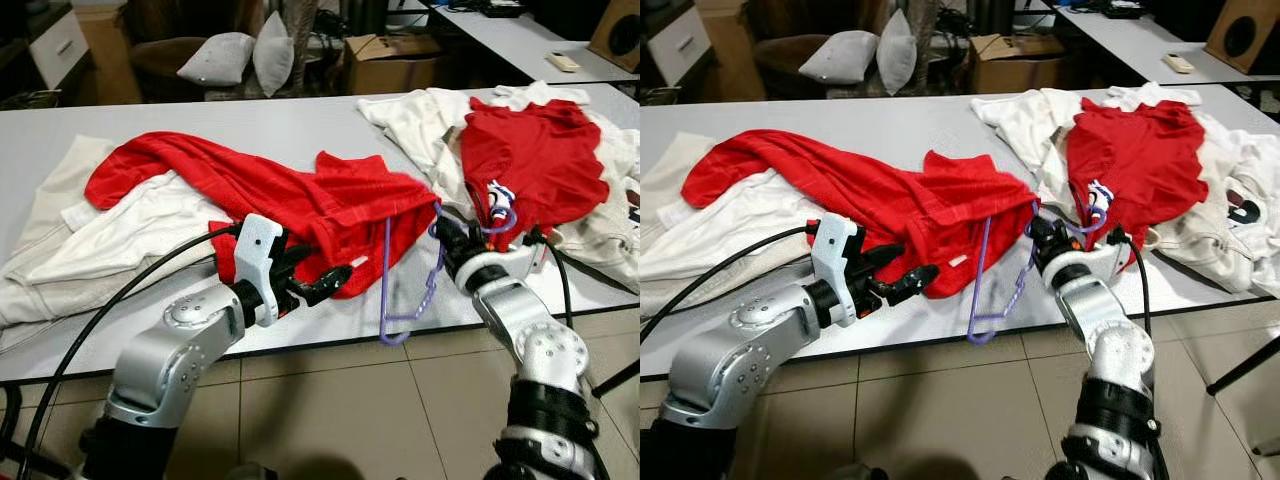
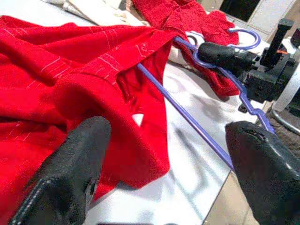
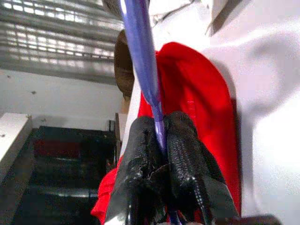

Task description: Hang hanger

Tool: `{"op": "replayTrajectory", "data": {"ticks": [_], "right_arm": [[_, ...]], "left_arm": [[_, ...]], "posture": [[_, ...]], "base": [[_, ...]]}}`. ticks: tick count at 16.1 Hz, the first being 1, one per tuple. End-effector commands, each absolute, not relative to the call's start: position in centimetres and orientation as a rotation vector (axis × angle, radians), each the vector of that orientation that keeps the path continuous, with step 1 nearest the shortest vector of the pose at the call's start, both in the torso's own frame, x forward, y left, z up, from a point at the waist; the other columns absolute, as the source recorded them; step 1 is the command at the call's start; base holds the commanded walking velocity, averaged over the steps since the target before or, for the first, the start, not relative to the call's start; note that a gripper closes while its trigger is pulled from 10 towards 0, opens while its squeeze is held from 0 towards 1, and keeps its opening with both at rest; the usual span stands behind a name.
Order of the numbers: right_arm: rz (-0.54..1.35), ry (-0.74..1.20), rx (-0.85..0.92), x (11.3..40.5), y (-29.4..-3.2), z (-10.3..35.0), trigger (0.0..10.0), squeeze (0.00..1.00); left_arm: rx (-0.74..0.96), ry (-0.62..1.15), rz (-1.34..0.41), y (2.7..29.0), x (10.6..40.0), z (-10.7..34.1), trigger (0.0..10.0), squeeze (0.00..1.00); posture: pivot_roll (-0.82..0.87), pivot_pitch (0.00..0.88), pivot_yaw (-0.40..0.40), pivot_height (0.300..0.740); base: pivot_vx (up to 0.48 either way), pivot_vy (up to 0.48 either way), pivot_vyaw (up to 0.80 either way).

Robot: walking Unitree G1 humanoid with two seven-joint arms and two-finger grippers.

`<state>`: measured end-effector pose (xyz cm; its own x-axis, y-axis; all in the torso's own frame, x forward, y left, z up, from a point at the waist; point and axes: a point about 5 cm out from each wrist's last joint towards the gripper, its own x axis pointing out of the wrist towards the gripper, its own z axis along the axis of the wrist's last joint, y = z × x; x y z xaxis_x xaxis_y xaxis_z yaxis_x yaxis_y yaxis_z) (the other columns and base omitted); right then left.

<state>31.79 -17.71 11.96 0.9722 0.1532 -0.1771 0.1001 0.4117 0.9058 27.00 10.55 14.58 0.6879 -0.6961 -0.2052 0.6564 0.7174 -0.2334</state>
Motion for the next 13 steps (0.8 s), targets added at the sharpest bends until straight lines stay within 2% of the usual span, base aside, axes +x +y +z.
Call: {"op": "replayTrajectory", "data": {"ticks": [1, 5, 6, 7, 9, 12, 13], "right_arm": [[0.036, 0.225, 1.137, 32.4, -17.6, 12.4, 10.0, 0.0], [0.056, 0.207, 1.14, 33.1, -17.0, 12.8, 10.0, 0.0], [0.061, 0.21, 1.145, 33.2, -16.6, 12.6, 10.0, 0.0], [0.062, 0.211, 1.146, 33.2, -16.5, 12.5, 10.0, 0.0], [0.065, 0.209, 1.148, 33.3, -16.3, 12.5, 10.0, 0.0], [0.064, 0.203, 1.147, 33.2, -16.3, 12.6, 10.0, 0.0], [0.062, 0.201, 1.146, 33.0, -16.3, 12.5, 10.0, 0.0]], "left_arm": [[-0.14, 0.299, -0.743, 10.2, 27.2, 14.4, 10.0, 1.0], [-0.094, 0.358, -0.608, 9.5, 29.2, 13.2, 10.0, 1.0], [-0.144, 0.362, -0.64, 8.7, 29.5, 13.2, 10.0, 0.21], [-0.175, 0.367, -0.652, 8.4, 29.5, 13.2, 10.0, 0.0], [-0.249, 0.393, -0.682, 7.5, 29.9, 13.0, 10.0, 0.0], [-0.23, 0.417, -0.647, 6.8, 31.2, 12.3, 10.0, 0.0], [-0.168, 0.43, -0.594, 7.0, 32.0, 11.8, 10.0, 0.0]], "posture": [[-0.04, 0.0, 0.027, 0.74], [-0.03, 0.0, 0.025, 0.74], [-0.03, 0.0, 0.026, 0.74], [-0.03, 0.0, 0.028, 0.74], [-0.04, 0.0, 0.036, 0.74], [-0.05, 0.0, 0.044, 0.74], [-0.05, 0.0, 0.044, 0.74]], "base": [[0.0, 0.0, 0.0], [0.0, 0.0, 0.0], [0.0, 0.0, 0.0], [0.0, 0.0, 0.0], [0.0, 0.0, 0.0], [0.0, 0.0, 0.0], [0.0, 0.0, 0.0]]}}
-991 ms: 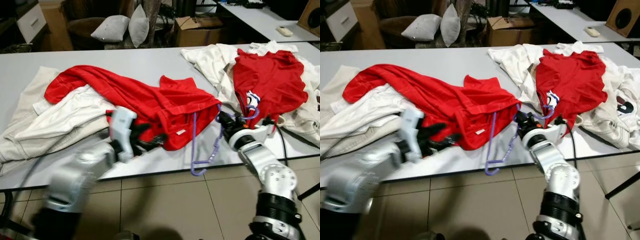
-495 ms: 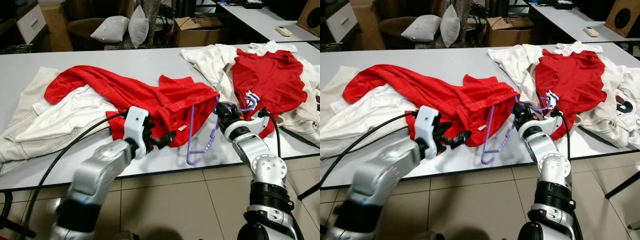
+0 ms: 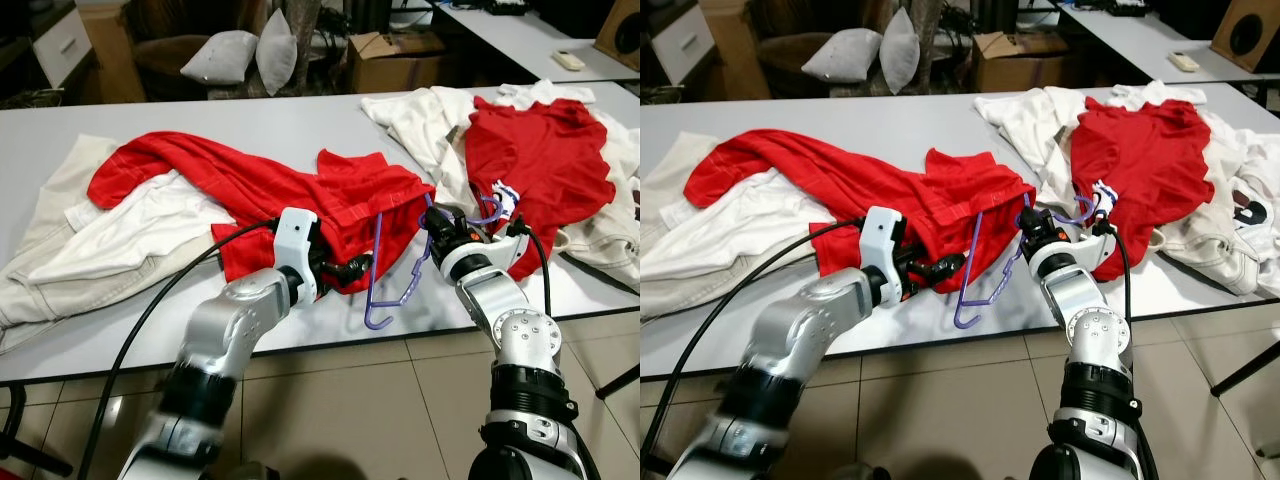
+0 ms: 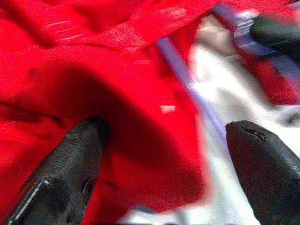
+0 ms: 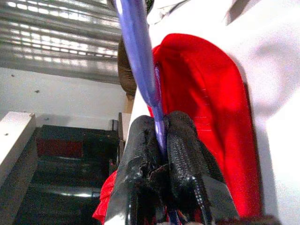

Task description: Hang hanger

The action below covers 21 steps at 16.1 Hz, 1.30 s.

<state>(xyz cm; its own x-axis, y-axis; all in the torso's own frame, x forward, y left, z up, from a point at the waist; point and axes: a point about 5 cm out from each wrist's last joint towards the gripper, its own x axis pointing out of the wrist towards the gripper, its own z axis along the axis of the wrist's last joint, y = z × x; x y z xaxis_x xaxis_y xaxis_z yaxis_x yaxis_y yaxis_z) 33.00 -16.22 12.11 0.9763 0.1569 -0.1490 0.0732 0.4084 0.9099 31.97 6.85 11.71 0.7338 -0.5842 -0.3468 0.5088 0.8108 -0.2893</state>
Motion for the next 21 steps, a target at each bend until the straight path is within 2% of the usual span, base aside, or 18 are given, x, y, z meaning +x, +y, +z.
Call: {"op": "replayTrajectory", "data": {"ticks": [1, 2, 3, 4, 5, 18, 21], "right_arm": [[0.062, 0.2, 1.147, 33.0, -16.3, 12.5, 10.0, 0.0], [0.063, 0.2, 1.147, 32.9, -16.2, 12.5, 10.0, 0.0], [0.063, 0.2, 1.147, 32.9, -16.2, 12.5, 10.0, 0.0], [0.065, 0.2, 1.146, 32.9, -16.2, 12.5, 10.0, 0.0], [0.066, 0.199, 1.146, 33.0, -16.2, 12.6, 10.0, 0.0], [0.055, 0.203, 1.145, 33.4, -16.4, 12.5, 10.0, 0.0], [0.032, 0.182, 1.183, 33.4, -16.8, 12.5, 10.0, 0.0]], "left_arm": [[-0.123, 0.441, -0.54, 7.3, 32.7, 11.5, 10.0, 0.0], [-0.075, 0.437, -0.499, 7.8, 33.2, 11.3, 10.0, 0.0], [-0.055, 0.429, -0.478, 8.1, 33.4, 11.3, 5.2, 0.0], [-0.044, 0.42, -0.448, 8.5, 33.8, 11.3, 1.6, 0.0], [-0.036, 0.417, -0.435, 8.7, 34.0, 11.3, 0.0, 0.0], [-0.018, 0.325, -0.505, 8.2, 34.3, 11.6, 0.0, 0.0], [0.063, 0.275, -0.626, 7.9, 33.6, 11.9, 0.0, 0.0]], "posture": [[-0.05, 0.0, 0.045, 0.74], [-0.05, 0.0, 0.045, 0.74], [-0.05, 0.0, 0.045, 0.74], [-0.06, 0.0, 0.047, 0.74], [-0.06, 0.0, 0.047, 0.74], [-0.05, 0.0, 0.037, 0.74], [-0.05, 0.0, 0.036, 0.74]], "base": [[0.0, 0.0, 0.0], [0.0, 0.0, 0.0], [0.0, 0.0, 0.0], [0.0, 0.0, 0.0], [0.0, 0.0, 0.0], [0.0, 0.0, 0.0], [0.0, 0.0, 0.0]]}}
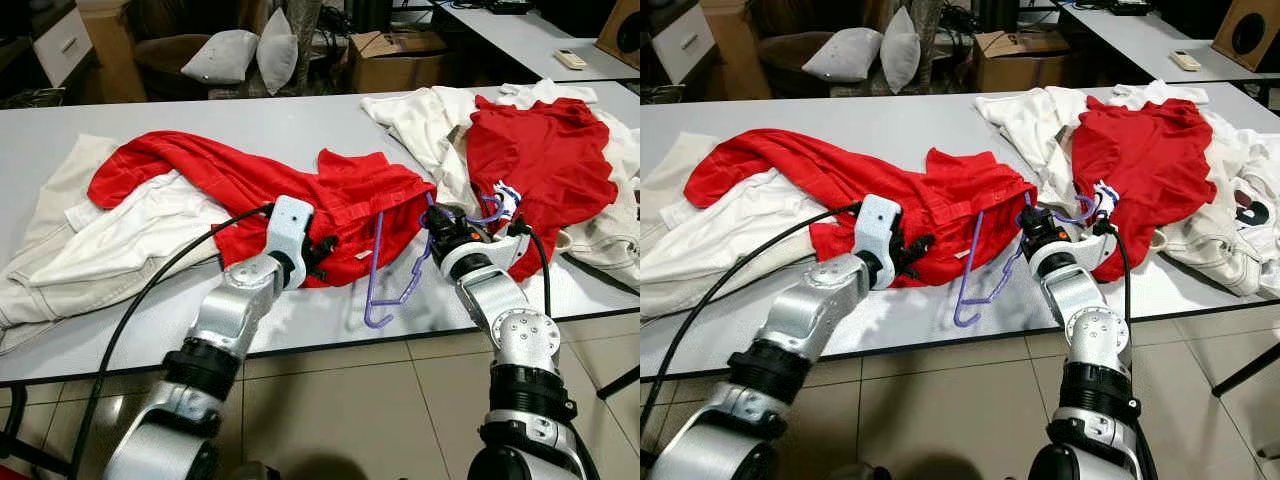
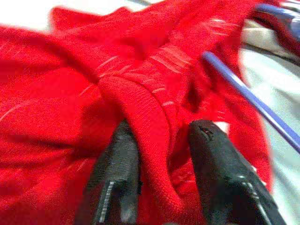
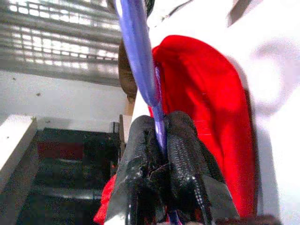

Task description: Hang hanger

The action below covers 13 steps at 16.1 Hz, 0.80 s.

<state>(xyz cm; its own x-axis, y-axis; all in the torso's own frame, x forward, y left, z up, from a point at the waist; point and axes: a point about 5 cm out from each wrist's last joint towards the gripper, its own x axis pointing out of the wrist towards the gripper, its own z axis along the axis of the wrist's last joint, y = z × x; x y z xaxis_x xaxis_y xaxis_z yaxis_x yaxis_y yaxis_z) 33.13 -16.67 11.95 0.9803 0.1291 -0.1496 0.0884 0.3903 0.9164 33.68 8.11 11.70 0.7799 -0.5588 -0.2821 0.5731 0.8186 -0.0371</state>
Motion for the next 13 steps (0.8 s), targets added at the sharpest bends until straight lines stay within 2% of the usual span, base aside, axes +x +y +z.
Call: {"op": "replayTrajectory", "data": {"ticks": [1, 2, 5, 7, 11, 13], "right_arm": [[0.02, 0.17, 1.209, 33.5, -17.1, 12.5, 10.0, 0.0], [-0.005, 0.139, 1.284, 33.8, -17.7, 12.5, 10.0, 0.0], [-0.089, 0.089, 1.392, 34.7, -19.3, 11.9, 10.0, 0.0], [-0.1, 0.061, 1.443, 35.6, -19.3, 12.3, 10.0, 0.0], [-0.079, 0.041, 1.49, 36.8, -18.6, 12.9, 10.0, 0.0], [-0.052, 0.068, 1.47, 37.1, -18.0, 12.9, 10.0, 0.0]], "left_arm": [[0.104, 0.245, -0.688, 7.7, 33.2, 12.1, 0.0, 0.0], [0.164, 0.181, -0.811, 7.2, 32.2, 12.6, 0.0, 0.0], [0.217, 0.07, -0.967, 7.2, 29.7, 13.5, 0.0, 0.0], [0.234, 0.032, -1.01, 7.9, 28.4, 14.0, 0.0, 0.0], [0.222, 0.023, -1.019, 8.2, 27.8, 14.3, 0.0, 0.0], [0.261, 0.068, -0.856, 8.5, 29.4, 13.6, 0.0, 0.0]], "posture": [[-0.05, 0.0, 0.037, 0.74], [-0.04, 0.0, 0.036, 0.74], [-0.02, 0.0, 0.024, 0.74], [0.0, 0.0, 0.01, 0.74], [0.03, 0.0, -0.011, 0.74], [0.03, 0.0, -0.016, 0.74]], "base": [[0.0, 0.0, 0.0], [0.0, 0.0, 0.0], [0.0, 0.0, 0.0], [0.0, 0.0, 0.0], [0.0, 0.0, 0.0], [0.0, 0.0, 0.0]]}}
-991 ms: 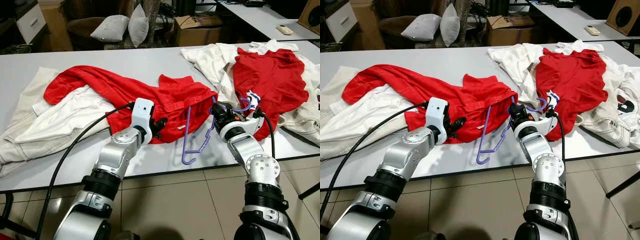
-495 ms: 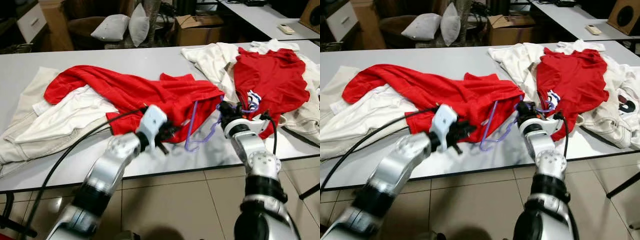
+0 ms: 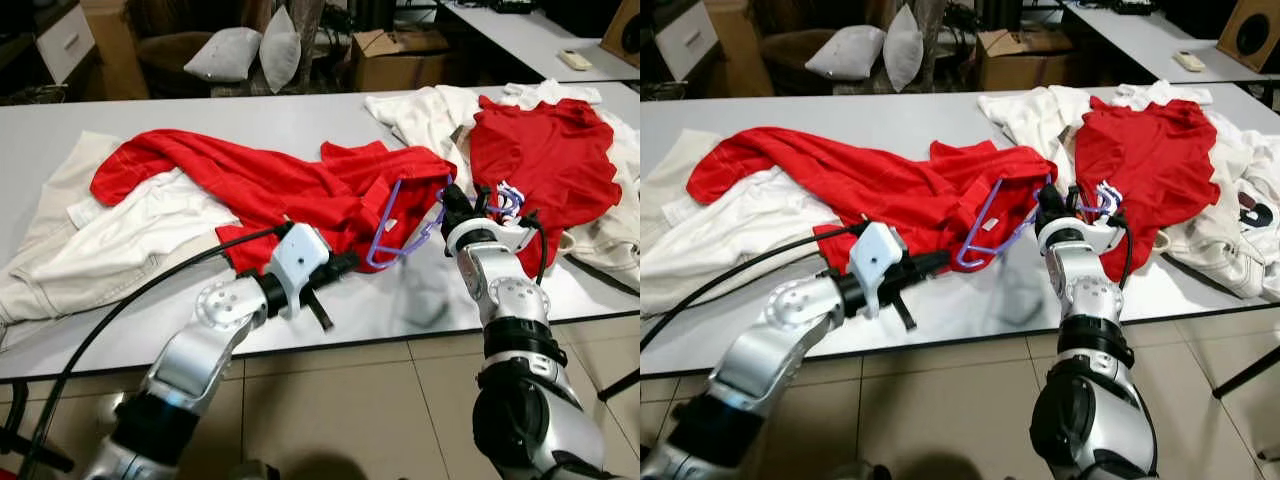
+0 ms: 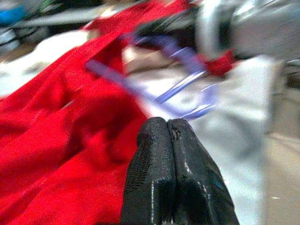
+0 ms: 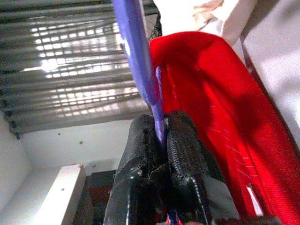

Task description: Hang hanger

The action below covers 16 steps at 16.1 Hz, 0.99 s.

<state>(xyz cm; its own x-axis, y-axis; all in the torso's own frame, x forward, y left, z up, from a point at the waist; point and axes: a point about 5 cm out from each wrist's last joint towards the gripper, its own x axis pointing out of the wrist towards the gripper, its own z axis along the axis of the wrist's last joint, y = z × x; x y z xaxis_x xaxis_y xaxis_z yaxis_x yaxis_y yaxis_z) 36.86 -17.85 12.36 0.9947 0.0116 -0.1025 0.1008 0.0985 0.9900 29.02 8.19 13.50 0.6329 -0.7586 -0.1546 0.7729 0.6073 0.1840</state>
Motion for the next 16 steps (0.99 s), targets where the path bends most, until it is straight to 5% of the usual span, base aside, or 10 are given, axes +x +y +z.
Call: {"op": "replayTrajectory", "data": {"ticks": [1, 2, 5, 6, 9, 16], "right_arm": [[-0.047, 0.093, 1.453, 37.0, -17.8, 12.6, 10.0, 0.0], [-0.047, 0.127, 1.423, 36.5, -17.6, 11.7, 10.0, 0.0], [-0.039, 0.158, 1.388, 35.5, -17.6, 10.9, 10.0, 0.0], [0.02, 0.221, 1.269, 34.8, -17.4, 10.6, 10.0, 0.0], [0.091, 0.301, 1.106, 33.5, -17.1, 10.2, 10.0, 0.0], [0.105, 0.338, 1.05, 30.5, -18.3, 9.8, 10.0, 0.0]], "left_arm": [[0.241, 0.07, -0.816, 8.3, 29.8, 13.6, 0.0, 0.0], [0.198, 0.086, -0.797, 7.4, 30.4, 13.6, 9.6, 0.0], [0.037, 0.121, -0.797, 5.5, 31.0, 13.4, 10.0, 0.0], [0.018, 0.119, -0.761, 5.4, 31.4, 13.2, 10.0, 1.0], [0.016, 0.113, -0.736, 5.8, 31.6, 13.0, 10.0, 1.0], [0.147, 0.099, -0.793, 5.1, 29.4, 11.5, 10.0, 1.0]], "posture": [[0.02, 0.0, -0.014, 0.74], [0.0, 0.0, -0.01, 0.74], [-0.03, 0.0, 0.007, 0.74], [-0.06, 0.0, 0.022, 0.74], [-0.08, 0.002, 0.04, 0.74], [-0.11, 0.005, 0.054, 0.74]], "base": [[0.0, 0.0, 0.0], [0.0, 0.0, 0.0], [0.0, 0.0, 0.0], [0.0, 0.0, 0.0], [0.0, 0.0, 0.0], [0.0, 0.0, 0.0]]}}
